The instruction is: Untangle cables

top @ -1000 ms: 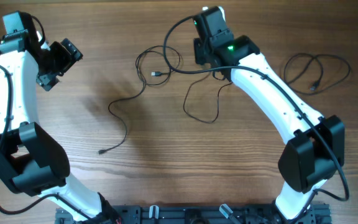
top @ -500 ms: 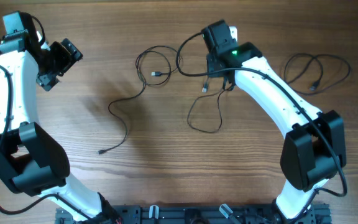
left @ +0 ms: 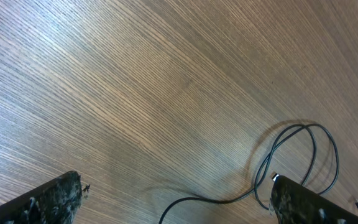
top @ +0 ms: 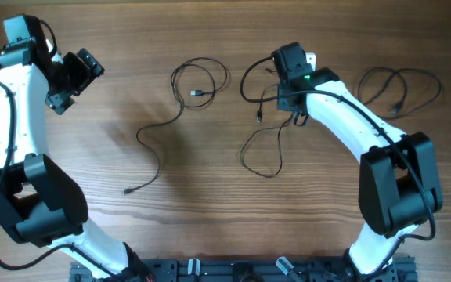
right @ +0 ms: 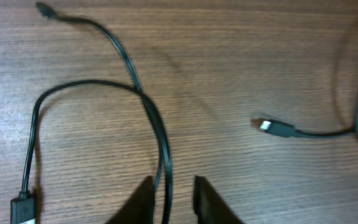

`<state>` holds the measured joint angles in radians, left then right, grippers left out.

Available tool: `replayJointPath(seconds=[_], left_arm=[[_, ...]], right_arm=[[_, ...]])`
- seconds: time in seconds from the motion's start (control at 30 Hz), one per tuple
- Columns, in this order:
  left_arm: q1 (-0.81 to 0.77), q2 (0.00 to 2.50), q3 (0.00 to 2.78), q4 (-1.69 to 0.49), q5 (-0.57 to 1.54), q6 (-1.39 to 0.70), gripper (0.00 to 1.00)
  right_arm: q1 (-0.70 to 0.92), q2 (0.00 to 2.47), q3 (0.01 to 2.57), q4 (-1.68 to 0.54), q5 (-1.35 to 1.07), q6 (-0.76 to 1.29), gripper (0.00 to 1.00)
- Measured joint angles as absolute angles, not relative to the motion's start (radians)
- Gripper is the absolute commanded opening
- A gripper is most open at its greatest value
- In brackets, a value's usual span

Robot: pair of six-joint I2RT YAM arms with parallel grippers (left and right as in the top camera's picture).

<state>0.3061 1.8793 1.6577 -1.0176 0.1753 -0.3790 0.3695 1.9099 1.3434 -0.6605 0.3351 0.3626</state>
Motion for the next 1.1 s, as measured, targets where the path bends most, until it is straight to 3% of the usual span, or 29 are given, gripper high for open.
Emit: replayJointPath(seconds=[0.27,0.37,0.63,1.1], left_arm=[[0.306,1.879,1.657,-1.018,0.175,-0.379,1.0],[0.306,1.879,1.658,-1.018,0.176,-0.379,1.0],[0.306,1.879,1.658,-1.018,0.175,-0.379,1.0],[0.306,1.879,1.657,-1.018,0.175,-0.379,1.0]], right_arm=[[0.37,1.91,1.33,-0.64,0.294,0.366,0.88],[0.37,1.91,1.329,-0.626,0.289,0.366,1.0],[0.37,1.91,1.329,-0.564,0.128,0.366,0.99],[0.37,1.91,1.329,-0.769,0.0,0.404,1.0]])
